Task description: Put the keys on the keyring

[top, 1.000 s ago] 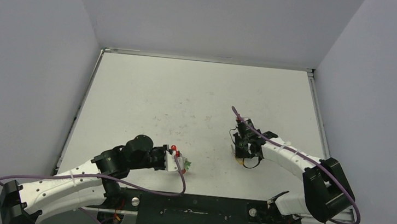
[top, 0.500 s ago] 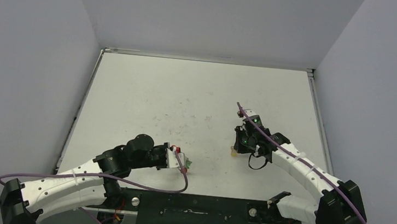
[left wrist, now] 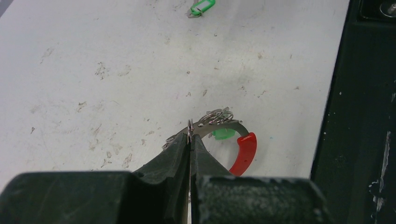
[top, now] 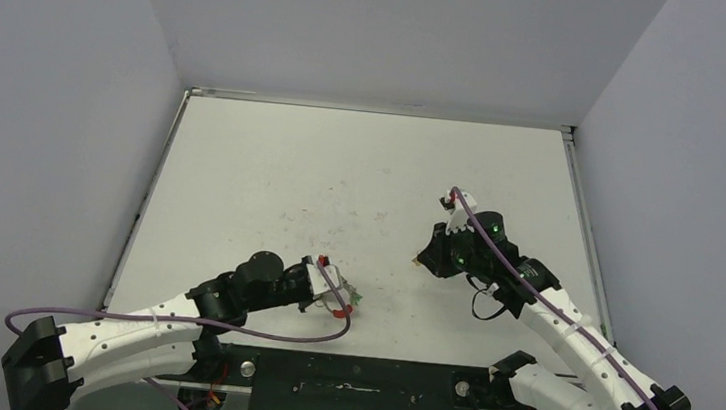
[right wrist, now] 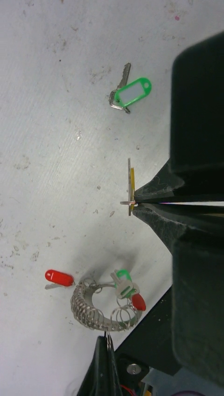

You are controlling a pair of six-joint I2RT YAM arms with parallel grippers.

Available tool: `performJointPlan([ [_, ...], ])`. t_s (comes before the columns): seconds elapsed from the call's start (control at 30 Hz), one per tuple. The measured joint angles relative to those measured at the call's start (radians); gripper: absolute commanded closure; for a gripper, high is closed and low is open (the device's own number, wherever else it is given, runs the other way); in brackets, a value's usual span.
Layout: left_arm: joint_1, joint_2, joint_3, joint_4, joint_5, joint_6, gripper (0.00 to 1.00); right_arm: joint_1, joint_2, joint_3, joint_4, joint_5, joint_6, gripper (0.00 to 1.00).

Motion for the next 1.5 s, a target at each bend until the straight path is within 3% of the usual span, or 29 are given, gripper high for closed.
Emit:
performJointPlan([
  [0.33,0.000,0.024,-0.021,0.072,-0.001,-0.054,1.00,0.032,-0.022,-0.004,0.025,-0.156,-0.085,1.00],
  [0.77,0.000,0.017,-0.034,0.082,0.071,-0.048,1.00,0.343,0.034,0.033,-0.014,-0.080,-0.203,1.00],
  [1.17,0.000,0.024,-0.065,0.151,0.177,-0.043,1.00,0.512,0.132,0.093,-0.010,-0.017,-0.283,1.00],
  [1.5,0.000,0.028,-0.107,0.245,0.188,-0.067,1.00,0.568,0.190,0.123,-0.008,0.015,-0.323,1.00],
])
